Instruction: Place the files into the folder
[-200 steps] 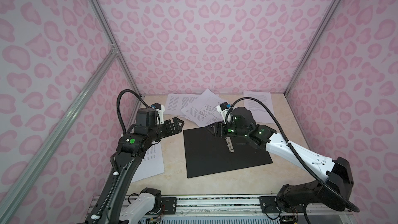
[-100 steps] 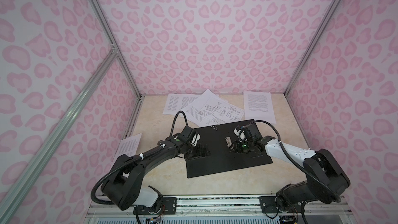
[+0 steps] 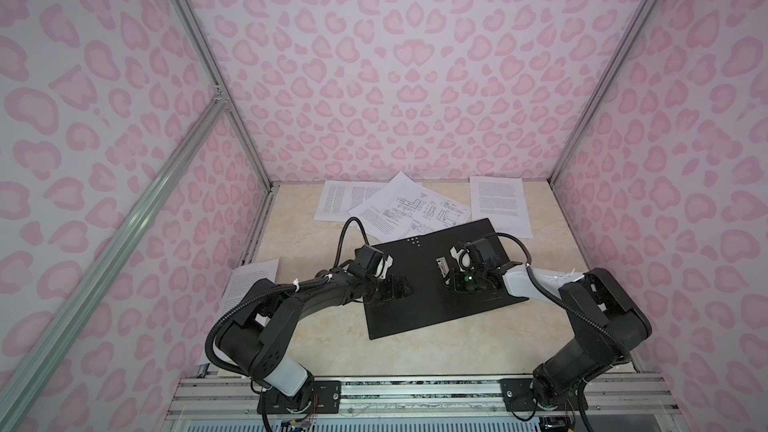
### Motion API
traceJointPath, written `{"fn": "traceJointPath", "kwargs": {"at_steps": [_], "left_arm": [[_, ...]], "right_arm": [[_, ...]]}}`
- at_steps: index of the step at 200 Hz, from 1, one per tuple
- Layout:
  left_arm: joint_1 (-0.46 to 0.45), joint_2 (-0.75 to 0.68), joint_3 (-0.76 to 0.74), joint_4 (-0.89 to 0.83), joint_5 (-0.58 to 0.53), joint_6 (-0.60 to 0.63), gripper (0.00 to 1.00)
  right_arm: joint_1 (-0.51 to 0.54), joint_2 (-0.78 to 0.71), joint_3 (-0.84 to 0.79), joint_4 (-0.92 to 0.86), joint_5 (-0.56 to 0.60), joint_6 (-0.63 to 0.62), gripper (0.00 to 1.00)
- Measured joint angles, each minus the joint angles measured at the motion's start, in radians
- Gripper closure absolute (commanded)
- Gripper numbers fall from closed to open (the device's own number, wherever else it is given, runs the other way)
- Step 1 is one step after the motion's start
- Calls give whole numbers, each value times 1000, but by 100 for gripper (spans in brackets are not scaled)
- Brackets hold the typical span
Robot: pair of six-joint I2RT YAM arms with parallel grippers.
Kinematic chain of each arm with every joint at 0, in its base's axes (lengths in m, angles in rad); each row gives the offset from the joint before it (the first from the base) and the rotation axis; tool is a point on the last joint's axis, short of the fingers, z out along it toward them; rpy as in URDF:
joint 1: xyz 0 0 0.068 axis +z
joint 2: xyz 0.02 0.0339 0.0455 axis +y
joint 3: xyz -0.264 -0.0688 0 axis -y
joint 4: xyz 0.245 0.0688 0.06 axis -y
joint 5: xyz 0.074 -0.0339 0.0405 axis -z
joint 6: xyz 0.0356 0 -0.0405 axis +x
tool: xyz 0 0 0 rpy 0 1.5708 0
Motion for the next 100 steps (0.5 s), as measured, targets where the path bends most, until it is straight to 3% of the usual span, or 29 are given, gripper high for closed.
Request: {"fn": "traceJointPath", "kwargs": {"at_steps": [73,100], "left_arm": [[0,11,-14,68,-2,0,8],[-1,11,-18,76,-2,0,8]], "right_arm": [[-55,23,0,8,-80,0,78],[-56,28,0,16,-69,0,92]]}}
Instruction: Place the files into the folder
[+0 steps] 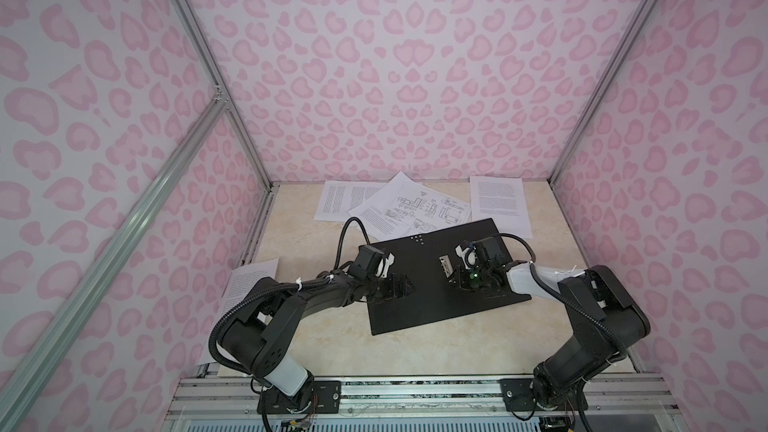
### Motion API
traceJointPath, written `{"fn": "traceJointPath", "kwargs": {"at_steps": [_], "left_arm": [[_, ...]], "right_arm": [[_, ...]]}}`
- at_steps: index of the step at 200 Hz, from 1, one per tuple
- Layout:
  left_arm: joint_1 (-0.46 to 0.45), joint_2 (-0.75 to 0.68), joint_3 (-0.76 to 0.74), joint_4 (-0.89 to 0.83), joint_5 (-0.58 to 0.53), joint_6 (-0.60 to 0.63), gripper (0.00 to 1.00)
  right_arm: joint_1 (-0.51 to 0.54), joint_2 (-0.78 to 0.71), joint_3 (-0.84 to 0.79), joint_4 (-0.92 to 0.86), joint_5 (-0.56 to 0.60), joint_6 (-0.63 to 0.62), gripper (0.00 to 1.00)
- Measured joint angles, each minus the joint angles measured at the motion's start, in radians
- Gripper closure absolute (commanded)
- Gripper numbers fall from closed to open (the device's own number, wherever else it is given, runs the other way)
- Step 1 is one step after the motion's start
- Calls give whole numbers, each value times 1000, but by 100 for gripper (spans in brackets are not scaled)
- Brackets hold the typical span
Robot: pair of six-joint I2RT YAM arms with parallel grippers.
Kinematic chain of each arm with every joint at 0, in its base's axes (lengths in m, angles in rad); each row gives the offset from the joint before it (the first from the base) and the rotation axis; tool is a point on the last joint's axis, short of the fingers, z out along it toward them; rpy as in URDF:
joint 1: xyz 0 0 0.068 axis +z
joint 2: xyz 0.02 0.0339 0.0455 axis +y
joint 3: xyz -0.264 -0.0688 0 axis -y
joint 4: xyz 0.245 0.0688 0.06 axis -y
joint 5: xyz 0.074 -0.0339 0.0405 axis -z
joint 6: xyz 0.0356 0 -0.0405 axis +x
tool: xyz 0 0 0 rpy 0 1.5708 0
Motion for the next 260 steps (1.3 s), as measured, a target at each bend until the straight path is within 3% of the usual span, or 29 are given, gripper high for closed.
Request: {"fn": "traceJointPath", "kwargs": {"at_steps": [11,51,95,144,150,169,177,188,203,241,260], "left_arm": [[0,0,-2,5,0,0,9],[0,8,-3,26,-13,-12,9],[-1,38,-3,104,-37,-23,10],[0,55,-3,148,-47,-23,10],[0,58,-3,156,-47,-22,10],[0,67,-3,181,-47,-22,10],[1,69,-3,187,-46,-20,10],[1,71,-2,191,-46,-16,10],[1,71,-1,189,-42,-5,10],[-5,42,19,116,-44,34,9],[-11,10,39,16,-48,49,9]], "right_arm": [[-1,1,0,-3,10,1,100],[-21,10,-11,17,11,26,100],[-69,3,-102,194,-23,137,100],[-48,-171,-56,50,77,175,100],[-53,-188,-48,25,86,175,89],[-63,-221,-20,-36,75,164,40],[-58,-241,-3,-60,71,154,32],[-47,-275,16,-74,64,136,30],[-39,-340,26,-84,63,97,35],[-55,-386,-2,-171,179,78,86],[-46,-370,-58,-195,192,80,94]]}}
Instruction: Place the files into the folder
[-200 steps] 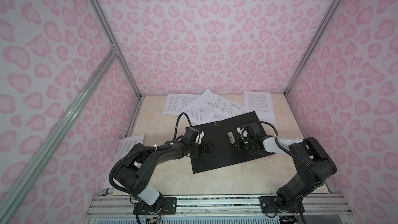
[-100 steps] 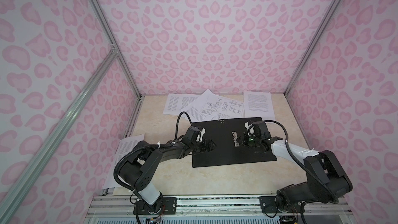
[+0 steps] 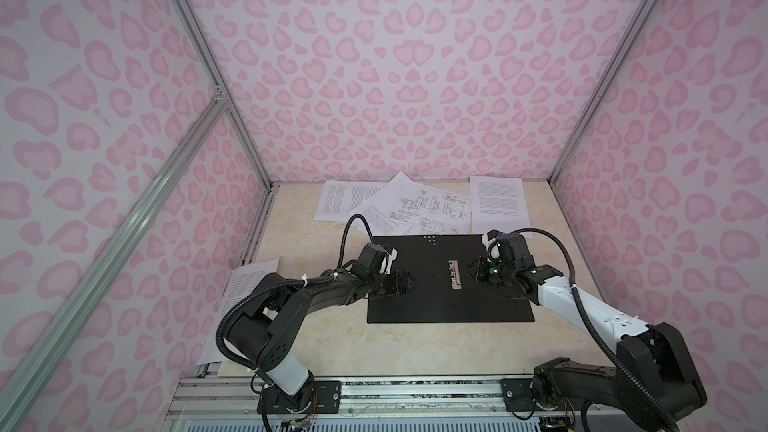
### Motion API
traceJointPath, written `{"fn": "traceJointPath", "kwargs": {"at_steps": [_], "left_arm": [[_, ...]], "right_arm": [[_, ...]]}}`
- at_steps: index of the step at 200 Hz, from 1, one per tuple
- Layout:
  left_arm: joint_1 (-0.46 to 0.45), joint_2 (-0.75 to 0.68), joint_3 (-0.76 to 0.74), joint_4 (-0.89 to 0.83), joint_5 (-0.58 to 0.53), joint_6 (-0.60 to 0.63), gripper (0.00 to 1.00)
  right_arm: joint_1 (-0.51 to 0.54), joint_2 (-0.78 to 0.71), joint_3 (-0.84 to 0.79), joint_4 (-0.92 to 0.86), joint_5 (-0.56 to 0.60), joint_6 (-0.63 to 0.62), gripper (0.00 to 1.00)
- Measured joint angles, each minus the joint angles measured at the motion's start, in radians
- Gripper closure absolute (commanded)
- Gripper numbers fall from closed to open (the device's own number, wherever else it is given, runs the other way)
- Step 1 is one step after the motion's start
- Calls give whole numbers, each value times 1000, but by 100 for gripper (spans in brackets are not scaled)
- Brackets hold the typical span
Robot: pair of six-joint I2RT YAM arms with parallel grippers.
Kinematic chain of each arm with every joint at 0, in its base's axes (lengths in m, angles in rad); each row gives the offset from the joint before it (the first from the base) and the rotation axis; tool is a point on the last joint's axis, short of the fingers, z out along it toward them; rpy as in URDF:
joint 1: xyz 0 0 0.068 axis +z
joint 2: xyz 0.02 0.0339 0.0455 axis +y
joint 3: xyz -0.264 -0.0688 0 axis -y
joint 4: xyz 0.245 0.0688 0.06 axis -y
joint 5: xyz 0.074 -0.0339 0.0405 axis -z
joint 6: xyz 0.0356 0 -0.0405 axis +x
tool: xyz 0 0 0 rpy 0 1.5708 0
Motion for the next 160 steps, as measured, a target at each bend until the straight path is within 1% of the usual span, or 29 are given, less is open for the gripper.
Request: {"fn": "traceJointPath", "kwargs": {"at_steps": [13,28,40,62,93,121,143,157,160], "left_arm": [[-1,-14,14,-70,-2,5,9],[-2,-21,30,-127,-4,13,9],[-2,-23,34,-153,-4,14,9],[-2,-33,40,-192,-3,15,9],[-2,-50,52,-265,-14,14,9],[-2,-106,76,-338,-40,11,8],[0,-215,81,-388,-111,-9,6],[0,-293,95,-446,-195,-18,3],[0,-314,103,-468,-228,-21,3]], "right_arm": [[13,22,-39,1,2,13,96],[43,81,-50,20,-14,31,95],[73,130,-35,45,-35,33,89],[98,212,19,117,-89,50,83],[70,340,142,185,-146,63,76],[21,466,299,217,-193,55,61],[10,496,357,231,-215,43,50],[23,477,347,231,-220,31,46],[25,471,341,235,-222,28,45]]}}
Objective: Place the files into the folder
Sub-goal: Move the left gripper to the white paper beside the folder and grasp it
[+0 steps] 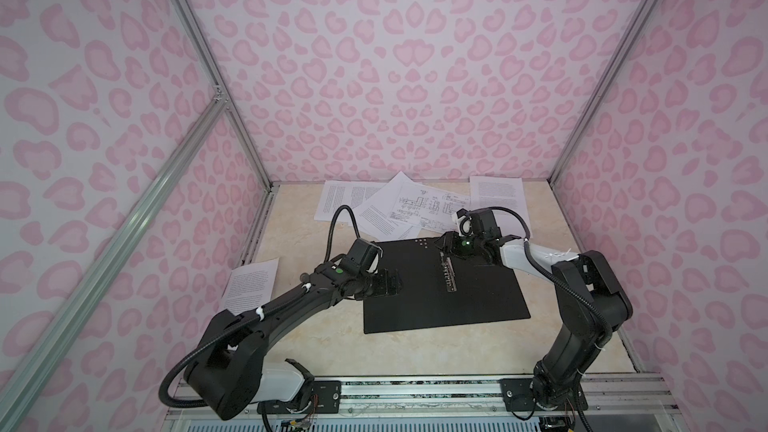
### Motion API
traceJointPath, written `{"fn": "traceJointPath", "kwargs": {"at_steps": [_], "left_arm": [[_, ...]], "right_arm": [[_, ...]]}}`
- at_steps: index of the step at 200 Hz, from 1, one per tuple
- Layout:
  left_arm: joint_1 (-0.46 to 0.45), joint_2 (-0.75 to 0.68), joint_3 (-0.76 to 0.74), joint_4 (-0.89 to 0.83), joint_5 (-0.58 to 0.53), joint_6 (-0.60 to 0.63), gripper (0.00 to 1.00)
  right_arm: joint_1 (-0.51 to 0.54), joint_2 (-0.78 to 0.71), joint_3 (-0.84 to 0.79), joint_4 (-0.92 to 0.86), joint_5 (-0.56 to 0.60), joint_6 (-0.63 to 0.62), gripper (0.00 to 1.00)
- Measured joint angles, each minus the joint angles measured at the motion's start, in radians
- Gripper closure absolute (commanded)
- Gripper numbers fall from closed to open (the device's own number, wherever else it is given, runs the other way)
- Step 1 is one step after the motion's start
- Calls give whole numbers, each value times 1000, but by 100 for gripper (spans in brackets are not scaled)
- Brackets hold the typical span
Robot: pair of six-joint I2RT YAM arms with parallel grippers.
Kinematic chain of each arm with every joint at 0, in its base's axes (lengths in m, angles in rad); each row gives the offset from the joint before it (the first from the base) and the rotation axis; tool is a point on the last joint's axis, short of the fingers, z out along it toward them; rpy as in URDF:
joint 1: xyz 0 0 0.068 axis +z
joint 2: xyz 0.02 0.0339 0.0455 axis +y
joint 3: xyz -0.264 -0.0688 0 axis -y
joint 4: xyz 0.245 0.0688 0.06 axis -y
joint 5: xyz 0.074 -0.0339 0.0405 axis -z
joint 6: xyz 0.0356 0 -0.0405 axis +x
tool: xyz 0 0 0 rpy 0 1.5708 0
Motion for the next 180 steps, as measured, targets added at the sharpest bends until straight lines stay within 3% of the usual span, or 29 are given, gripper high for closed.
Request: {"fn": "traceJointPath", "kwargs": {"at_steps": [38,71,112,164,180], "left_arm": [[33,-35,94,-252,-409,-48,2],[143,147,119,-482,-701,-147,2],[216,342,173,-573,-914,-192,3],[387,533,282,-625,-1064,-214,0],[420,607,308,-628,-1084,-220,8]], "right_arm": [[8,-71,-151,66,-27,18,36],[21,-133,-259,128,-40,57,29],[56,-196,-290,160,-50,84,21],[121,-333,-303,67,-45,101,20],[126,-381,-299,7,-43,97,20]]}}
